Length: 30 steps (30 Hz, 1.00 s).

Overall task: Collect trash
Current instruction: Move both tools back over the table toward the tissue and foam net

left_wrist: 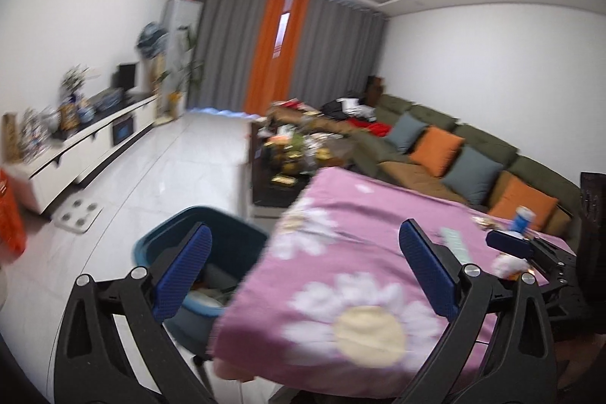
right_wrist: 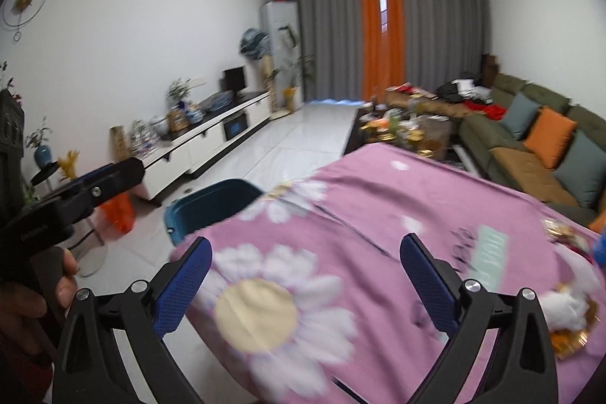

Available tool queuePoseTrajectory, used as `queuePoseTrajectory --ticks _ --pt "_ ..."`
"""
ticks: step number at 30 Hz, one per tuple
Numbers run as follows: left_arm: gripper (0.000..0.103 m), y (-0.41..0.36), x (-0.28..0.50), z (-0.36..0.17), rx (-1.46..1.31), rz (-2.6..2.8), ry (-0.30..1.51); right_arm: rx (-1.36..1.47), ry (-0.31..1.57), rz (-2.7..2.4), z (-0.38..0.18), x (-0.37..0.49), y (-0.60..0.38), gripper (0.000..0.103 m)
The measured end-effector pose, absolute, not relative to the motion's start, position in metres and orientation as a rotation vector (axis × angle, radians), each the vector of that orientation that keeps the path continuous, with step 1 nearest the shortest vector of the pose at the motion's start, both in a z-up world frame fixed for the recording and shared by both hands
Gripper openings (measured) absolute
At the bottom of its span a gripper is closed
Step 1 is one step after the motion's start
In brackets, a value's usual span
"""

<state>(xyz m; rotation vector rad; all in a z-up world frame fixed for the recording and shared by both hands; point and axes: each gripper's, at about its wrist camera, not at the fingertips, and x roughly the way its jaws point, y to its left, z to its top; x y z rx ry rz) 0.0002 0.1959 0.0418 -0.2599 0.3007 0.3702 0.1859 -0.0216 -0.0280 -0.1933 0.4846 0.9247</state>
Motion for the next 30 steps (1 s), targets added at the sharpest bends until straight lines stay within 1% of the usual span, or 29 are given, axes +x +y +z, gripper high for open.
queuePoseTrajectory --ticks 6,11,17,30 --pt "0.097 0.126 0.007 0.05 -0.209 0.196 0.282 -0.155 0.441 0.806 -0.031 0.176 -0.08 0.096" --pt "0.097 0.086 0.02 0.048 -0.152 0.126 0.296 -0.151 0.401 0.709 -0.035 0.161 -0.118 0.096" --pt "0.097 0.054 0.022 0.042 -0.129 0.037 0.3 -0.122 0.381 0.609 -0.042 0.146 -0.165 0.096" --pt "0.097 0.007 0.014 0.037 -0.056 -0.084 0.268 -0.077 0.326 0.432 -0.044 0.111 -0.231 0.096"
